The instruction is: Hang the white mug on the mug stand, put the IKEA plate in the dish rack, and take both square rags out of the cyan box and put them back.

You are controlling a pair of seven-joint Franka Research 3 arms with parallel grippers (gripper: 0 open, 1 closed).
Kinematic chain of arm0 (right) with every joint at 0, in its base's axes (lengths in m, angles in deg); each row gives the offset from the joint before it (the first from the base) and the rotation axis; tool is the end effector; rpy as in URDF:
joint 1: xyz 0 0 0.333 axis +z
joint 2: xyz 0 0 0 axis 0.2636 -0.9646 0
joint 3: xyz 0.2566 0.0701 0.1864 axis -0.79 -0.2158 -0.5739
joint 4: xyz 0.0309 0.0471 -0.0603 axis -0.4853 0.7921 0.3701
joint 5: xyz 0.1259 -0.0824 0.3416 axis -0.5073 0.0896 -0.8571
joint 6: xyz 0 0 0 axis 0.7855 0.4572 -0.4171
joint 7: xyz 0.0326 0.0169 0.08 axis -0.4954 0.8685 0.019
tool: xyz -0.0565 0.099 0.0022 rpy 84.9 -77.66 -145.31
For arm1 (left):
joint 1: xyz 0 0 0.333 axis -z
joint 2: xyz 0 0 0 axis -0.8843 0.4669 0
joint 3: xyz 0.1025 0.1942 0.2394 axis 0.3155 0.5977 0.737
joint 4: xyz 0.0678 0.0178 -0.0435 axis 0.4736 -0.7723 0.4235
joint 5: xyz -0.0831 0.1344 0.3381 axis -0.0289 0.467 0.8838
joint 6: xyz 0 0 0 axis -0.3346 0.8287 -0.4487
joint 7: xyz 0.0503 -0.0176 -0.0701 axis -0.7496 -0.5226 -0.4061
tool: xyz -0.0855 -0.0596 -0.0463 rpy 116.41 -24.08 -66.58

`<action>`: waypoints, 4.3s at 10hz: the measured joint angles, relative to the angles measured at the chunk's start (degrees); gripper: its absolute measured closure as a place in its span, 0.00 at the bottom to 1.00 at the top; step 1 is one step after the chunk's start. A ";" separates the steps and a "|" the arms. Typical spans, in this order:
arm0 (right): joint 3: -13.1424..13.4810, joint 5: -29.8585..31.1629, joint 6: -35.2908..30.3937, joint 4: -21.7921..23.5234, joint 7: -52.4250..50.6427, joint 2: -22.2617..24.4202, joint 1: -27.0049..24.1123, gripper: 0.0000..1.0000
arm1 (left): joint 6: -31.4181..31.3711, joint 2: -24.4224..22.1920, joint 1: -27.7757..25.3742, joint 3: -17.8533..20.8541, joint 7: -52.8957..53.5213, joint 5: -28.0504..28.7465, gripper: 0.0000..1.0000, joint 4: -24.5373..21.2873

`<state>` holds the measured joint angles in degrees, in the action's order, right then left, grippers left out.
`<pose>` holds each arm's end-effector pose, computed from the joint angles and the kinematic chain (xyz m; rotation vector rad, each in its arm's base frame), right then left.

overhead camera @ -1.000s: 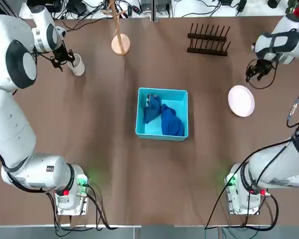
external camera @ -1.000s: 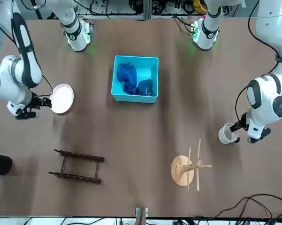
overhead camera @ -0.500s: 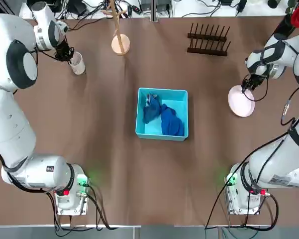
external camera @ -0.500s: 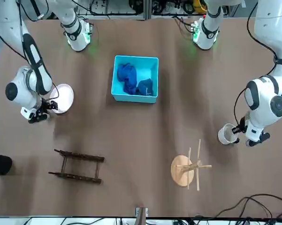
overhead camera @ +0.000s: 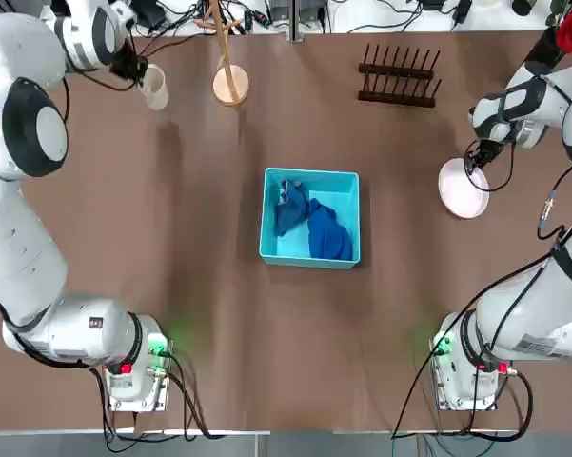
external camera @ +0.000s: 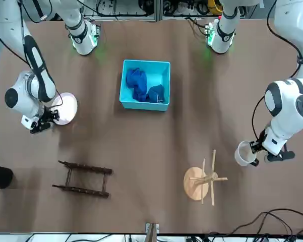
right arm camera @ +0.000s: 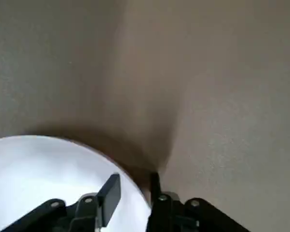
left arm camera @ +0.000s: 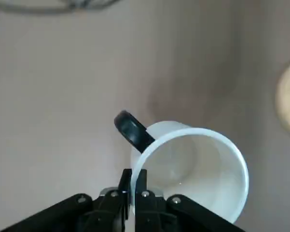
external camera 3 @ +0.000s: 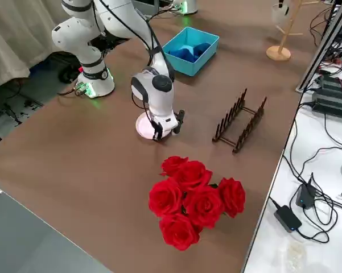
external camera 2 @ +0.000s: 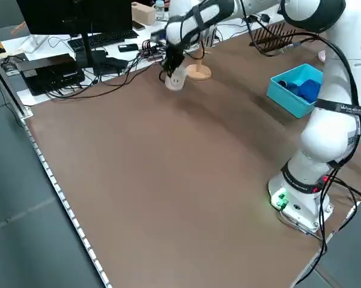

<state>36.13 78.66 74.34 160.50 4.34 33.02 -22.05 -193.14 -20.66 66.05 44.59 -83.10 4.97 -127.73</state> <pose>0.4885 -0.1431 0.1936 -3.1000 -0.4320 0.2030 0.6482 0.0154 0.3601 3.1232 -0.0053 0.3314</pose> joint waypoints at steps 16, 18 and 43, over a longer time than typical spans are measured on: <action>-1.16 36.17 -58.37 -45.89 58.18 -1.11 25.98 0.98 | 0.02 3.79 2.41 -13.88 21.71 14.29 0.94 13.59; -0.66 39.10 -59.97 -48.98 61.57 -4.18 26.16 0.98 | 0.00 4.47 2.67 -15.03 21.75 14.30 0.94 13.87; 0.00 50.98 -48.78 -61.20 82.55 -21.05 26.00 0.98 | 18.00 -12.62 7.43 -40.59 -22.62 1.42 0.06 -8.24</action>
<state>36.13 129.64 25.56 99.30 86.88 11.97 3.95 -175.14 -33.28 73.48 4.00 -105.71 6.39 -135.97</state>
